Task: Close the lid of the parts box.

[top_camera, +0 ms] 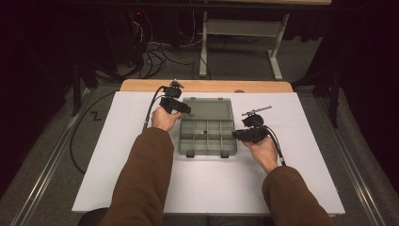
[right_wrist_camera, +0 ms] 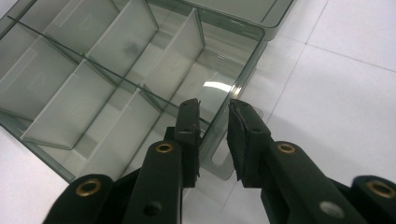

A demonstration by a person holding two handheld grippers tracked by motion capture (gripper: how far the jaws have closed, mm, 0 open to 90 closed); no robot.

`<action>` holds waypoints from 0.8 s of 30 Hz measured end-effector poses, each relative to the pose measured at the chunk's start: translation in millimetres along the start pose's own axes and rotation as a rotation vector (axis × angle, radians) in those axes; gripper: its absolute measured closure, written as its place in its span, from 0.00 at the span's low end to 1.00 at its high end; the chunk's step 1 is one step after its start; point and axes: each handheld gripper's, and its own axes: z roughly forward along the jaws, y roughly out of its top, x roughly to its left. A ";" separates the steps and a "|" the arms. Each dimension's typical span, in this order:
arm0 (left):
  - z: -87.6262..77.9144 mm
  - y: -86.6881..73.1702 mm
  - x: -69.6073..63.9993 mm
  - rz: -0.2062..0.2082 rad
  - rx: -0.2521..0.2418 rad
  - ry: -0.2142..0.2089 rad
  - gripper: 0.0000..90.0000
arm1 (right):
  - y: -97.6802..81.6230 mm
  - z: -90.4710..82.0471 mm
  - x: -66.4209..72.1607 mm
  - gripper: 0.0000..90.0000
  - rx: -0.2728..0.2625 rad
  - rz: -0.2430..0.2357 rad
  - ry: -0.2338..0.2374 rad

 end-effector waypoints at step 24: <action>21.1 -4.4 12.6 -0.124 0.061 -0.123 0.47 | 0.2 -0.1 0.6 0.84 0.004 -0.006 -0.004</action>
